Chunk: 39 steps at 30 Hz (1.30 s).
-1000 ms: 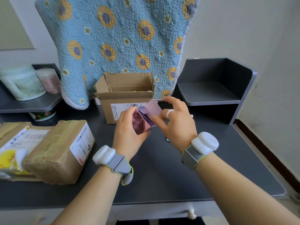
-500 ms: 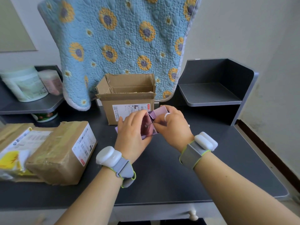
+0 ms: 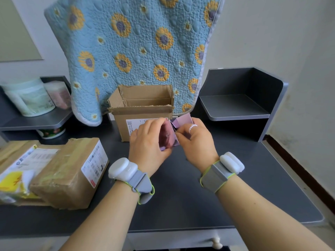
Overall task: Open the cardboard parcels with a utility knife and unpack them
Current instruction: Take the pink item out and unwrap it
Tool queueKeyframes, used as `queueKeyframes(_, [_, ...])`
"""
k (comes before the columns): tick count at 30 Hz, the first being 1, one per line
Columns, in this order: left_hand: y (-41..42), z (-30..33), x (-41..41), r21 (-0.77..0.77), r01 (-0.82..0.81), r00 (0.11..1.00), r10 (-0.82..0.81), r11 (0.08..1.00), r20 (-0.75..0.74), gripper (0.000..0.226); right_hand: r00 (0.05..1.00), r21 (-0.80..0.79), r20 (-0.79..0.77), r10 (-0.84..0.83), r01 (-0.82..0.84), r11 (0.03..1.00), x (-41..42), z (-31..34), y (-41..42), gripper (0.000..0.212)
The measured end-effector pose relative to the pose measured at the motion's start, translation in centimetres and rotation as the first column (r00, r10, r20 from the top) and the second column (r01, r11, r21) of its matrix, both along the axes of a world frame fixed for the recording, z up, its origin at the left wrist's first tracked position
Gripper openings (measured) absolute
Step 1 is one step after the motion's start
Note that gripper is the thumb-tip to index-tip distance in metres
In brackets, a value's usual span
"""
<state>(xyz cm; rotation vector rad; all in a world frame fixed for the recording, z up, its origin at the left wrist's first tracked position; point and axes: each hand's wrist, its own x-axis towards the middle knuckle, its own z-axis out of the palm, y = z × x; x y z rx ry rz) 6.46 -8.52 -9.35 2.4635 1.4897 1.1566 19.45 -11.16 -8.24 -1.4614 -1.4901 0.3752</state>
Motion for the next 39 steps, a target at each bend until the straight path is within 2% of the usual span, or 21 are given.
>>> queueKeyframes(6, [0.2,-0.2,0.0,-0.017,-0.042,0.996,0.041,0.999,-0.084,0.069,0.999,-0.087,-0.038,0.011,-0.014,0.996,0.5,-0.2,0.3,0.014])
queueKeyframes(11, [0.6,-0.5,-0.4,-0.067,-0.042,0.978,0.028,0.997,-0.204,0.087,0.98,-0.214,-0.187,0.063,-0.103,0.971,1.0,-0.2,0.3,0.023])
queueKeyframes(14, [0.7,-1.0,-0.5,-0.142,-0.01,0.974,-0.022,0.99,-0.225,0.083,0.991,-0.282,-0.101,0.092,-0.117,0.952,1.2,-0.2,0.3,0.013])
queueKeyframes(16, [0.6,-1.4,-0.4,-0.152,0.0,0.973,-0.035,0.988,-0.23,0.081,0.997,-0.294,-0.039,0.072,-0.08,0.953,1.3,-0.1,0.3,0.015])
queueKeyframes(19, [0.4,-1.9,-0.3,-0.148,-0.006,0.983,-0.021,0.989,-0.184,0.085,1.0,-0.256,0.002,-0.01,0.01,0.967,1.2,-0.1,0.3,0.022])
queueKeyframes(23, [0.4,-2.2,0.0,-0.137,0.019,0.998,-0.027,0.99,-0.06,0.089,0.986,-0.237,-0.151,-0.066,0.029,0.971,1.1,-0.1,0.4,0.026])
queueKeyframes(26, [0.3,-2.4,0.0,-0.134,0.04,0.999,-0.035,0.99,0.041,0.088,0.97,-0.214,-0.245,-0.001,-0.053,0.975,1.0,0.3,0.2,0.03])
queueKeyframes(28, [0.2,-2.5,-0.1,-0.134,0.044,0.994,-0.03,0.99,0.108,0.087,0.964,-0.223,-0.262,0.051,-0.111,0.968,1.0,0.6,0.1,0.025])
queueKeyframes(30, [0.1,-2.6,-0.3,-0.128,0.036,0.987,-0.015,0.991,0.16,0.085,0.984,-0.241,-0.154,0.086,-0.121,0.963,1.0,0.9,0.1,0.021])
queueKeyframes(33, [0.0,-2.7,-0.6,-0.097,0.008,0.984,0.009,0.995,0.177,0.083,0.985,-0.248,-0.011,0.172,-0.169,0.954,1.0,1.0,0.0,0.025])
queueKeyframes(36, [0.1,-2.9,-0.8,-0.079,0.003,0.985,0.011,0.997,0.173,0.079,0.959,-0.279,-0.127,0.252,-0.279,0.919,1.0,0.8,-0.3,0.018])
queueKeyframes(39, [0.2,-3.2,-0.8,-0.076,0.017,0.985,-0.004,0.997,0.171,0.077,0.951,-0.275,-0.215,0.223,-0.278,0.92,0.9,0.5,-0.3,0.011])
